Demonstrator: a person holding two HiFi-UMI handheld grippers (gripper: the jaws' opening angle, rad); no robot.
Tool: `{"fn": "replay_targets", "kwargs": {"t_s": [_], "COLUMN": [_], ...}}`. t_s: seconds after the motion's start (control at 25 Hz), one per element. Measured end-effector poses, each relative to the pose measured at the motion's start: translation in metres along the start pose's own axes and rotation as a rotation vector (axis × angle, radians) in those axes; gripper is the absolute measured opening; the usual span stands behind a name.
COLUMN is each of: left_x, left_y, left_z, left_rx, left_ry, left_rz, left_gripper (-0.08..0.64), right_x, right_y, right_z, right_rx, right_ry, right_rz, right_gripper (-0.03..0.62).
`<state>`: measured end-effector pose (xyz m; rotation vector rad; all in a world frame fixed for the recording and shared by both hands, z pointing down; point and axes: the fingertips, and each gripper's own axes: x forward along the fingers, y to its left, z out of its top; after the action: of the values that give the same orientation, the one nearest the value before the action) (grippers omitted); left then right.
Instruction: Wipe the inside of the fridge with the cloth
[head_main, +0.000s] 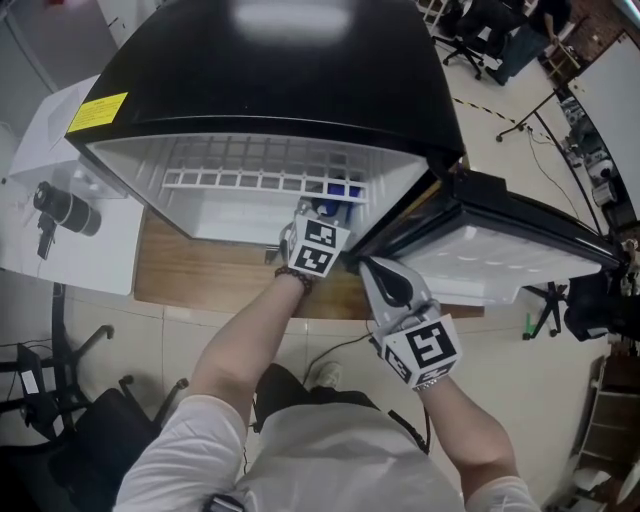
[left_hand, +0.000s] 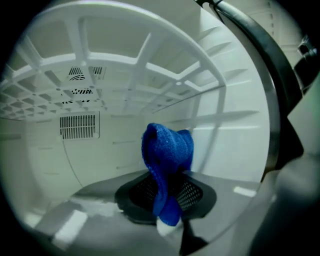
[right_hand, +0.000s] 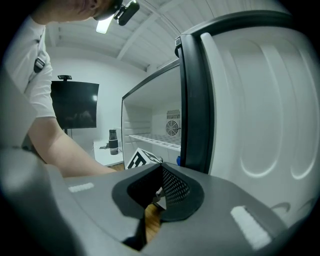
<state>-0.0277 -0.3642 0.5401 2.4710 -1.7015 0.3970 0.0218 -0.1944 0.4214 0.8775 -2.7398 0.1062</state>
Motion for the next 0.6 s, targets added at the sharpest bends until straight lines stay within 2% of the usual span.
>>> {"fn": "replay_targets", "kwargs": {"t_s": [0.6], "left_x": [0.04], "left_y": [0.029], "left_z": [0.002], "left_rx": [-0.038], "left_ry": [-0.043], "left_rz": [0.051], "left_gripper": [0.061], "right_x": [0.001], "right_y": [0.004], "right_z": [0.004], "right_rx": [0.016], "right_ry": [-0.019], "right_rz": [0.028], "right_gripper": [0.002]}}
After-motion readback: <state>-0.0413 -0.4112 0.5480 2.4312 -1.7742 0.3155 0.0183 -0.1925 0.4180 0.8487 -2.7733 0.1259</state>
